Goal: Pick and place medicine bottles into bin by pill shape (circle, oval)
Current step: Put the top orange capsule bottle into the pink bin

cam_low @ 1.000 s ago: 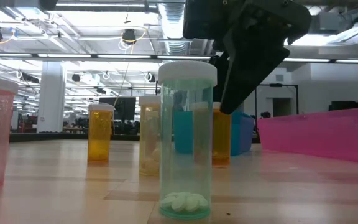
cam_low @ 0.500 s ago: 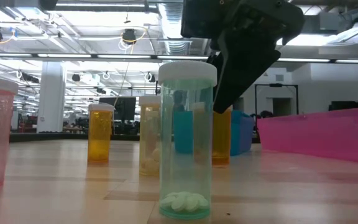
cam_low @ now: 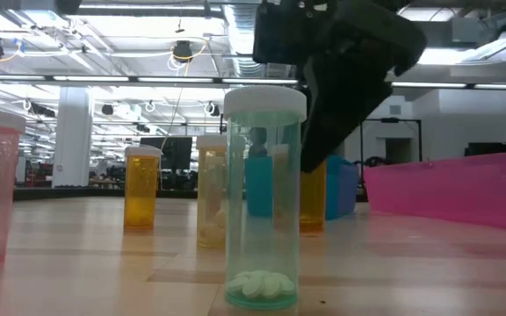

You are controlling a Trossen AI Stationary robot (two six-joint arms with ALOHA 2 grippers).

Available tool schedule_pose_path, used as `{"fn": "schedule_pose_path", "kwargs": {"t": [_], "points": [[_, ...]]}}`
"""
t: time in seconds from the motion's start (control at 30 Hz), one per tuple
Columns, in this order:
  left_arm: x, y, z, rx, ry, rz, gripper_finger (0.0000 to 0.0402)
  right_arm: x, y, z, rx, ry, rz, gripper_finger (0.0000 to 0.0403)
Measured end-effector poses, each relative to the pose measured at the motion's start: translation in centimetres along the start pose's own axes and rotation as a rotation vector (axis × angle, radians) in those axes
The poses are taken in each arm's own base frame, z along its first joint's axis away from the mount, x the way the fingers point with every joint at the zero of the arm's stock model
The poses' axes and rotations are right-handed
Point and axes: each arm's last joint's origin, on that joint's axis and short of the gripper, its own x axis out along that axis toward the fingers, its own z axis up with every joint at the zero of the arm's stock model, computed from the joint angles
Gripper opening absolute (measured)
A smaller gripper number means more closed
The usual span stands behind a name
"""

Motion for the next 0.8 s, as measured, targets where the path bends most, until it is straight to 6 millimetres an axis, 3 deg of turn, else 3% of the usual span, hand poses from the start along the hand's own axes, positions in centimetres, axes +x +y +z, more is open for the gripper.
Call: {"fn": "schedule_pose_path", "kwargs": {"t": [0.37, 0.8], "points": [[0.00, 0.00, 0.00, -0.002, -0.001, 0.001, 0.0312, 0.79, 0.07, -0.18, 0.020, 0.023, 0.010, 0.0305], [-0.01, 0.00, 0.00, -0.003, 0.000, 0.000, 0.0312, 0.16, 0.14, 0.30, 0.018, 0.039, 0.005, 0.0247]]}}
